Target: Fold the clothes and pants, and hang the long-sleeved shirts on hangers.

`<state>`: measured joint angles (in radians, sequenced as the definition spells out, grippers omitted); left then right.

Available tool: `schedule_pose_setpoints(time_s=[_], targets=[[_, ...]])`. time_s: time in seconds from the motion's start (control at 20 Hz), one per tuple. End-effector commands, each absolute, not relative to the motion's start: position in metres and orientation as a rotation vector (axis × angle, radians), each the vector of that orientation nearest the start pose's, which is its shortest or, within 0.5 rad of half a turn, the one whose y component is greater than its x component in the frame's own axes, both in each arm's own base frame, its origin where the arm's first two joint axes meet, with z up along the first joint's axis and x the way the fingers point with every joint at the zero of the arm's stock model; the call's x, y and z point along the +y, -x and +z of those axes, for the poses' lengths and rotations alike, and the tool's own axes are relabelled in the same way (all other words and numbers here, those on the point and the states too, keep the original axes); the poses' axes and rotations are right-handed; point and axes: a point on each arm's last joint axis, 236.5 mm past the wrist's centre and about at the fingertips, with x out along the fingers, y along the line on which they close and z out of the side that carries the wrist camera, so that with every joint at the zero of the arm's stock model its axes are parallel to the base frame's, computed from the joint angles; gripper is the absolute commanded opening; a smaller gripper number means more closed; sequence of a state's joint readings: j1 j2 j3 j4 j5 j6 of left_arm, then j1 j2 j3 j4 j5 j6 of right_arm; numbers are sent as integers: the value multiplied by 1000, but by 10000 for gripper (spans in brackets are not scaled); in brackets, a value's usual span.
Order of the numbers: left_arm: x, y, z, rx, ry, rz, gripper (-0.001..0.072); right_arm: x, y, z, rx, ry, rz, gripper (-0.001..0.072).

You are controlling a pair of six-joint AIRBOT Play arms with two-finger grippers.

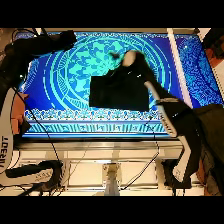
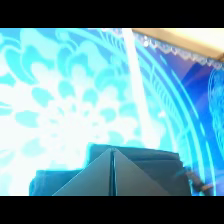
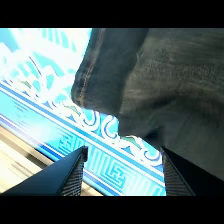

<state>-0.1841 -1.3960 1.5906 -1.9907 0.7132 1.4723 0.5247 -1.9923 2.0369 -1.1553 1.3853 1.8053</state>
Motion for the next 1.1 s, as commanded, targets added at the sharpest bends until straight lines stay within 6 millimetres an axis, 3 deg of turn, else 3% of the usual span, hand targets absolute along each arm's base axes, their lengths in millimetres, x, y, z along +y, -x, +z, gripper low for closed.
schedule_pose_setpoints(time_s=[0.0, 0.2, 0.25, 0.3, 0.35, 0.55, 0.7, 0.8, 0.9, 0.95, 1.0, 1.05], targets=[[-161, -514, 210, 613, 418, -343, 9, 366, -396, -49, 1517, -21, 492, 510], [-161, -513, 212, 612, 418, -344, 9, 306, -428, -14, 1472, -25, 408, 488], [-161, -513, 212, 612, 418, -344, 9, 286, -439, 0, 1445, -24, 406, 367], [-161, -512, 211, 615, 417, -345, 10, 259, -450, 16, 1418, -20, 403, 116], [-161, -512, 211, 620, 416, -345, 9, 234, -460, 29, 1392, -32, 378, 59], [-162, -509, 208, 636, 414, -348, 9, 130, -487, 74, 1308, -143, 323, 45], [-164, -507, 206, 648, 417, -353, 9, 100, -474, 92, 1314, -377, 572, 46], [-166, -504, 210, 646, 429, -364, 10, 66, -467, 91, 1303, -539, 653, 48], [-167, -501, 219, 632, 437, -371, 9, 19, -474, 68, 1307, -669, 530, 63], [-167, -499, 223, 624, 437, -374, 10, 1, -475, 53, 1315, -727, 474, 252], [-168, -497, 228, 617, 444, -380, 10, -10, -473, 37, 1335, -768, 446, 488], [-170, -495, 232, 611, 457, -389, 10, -17, -473, 23, 1353, -814, 417, 520]])
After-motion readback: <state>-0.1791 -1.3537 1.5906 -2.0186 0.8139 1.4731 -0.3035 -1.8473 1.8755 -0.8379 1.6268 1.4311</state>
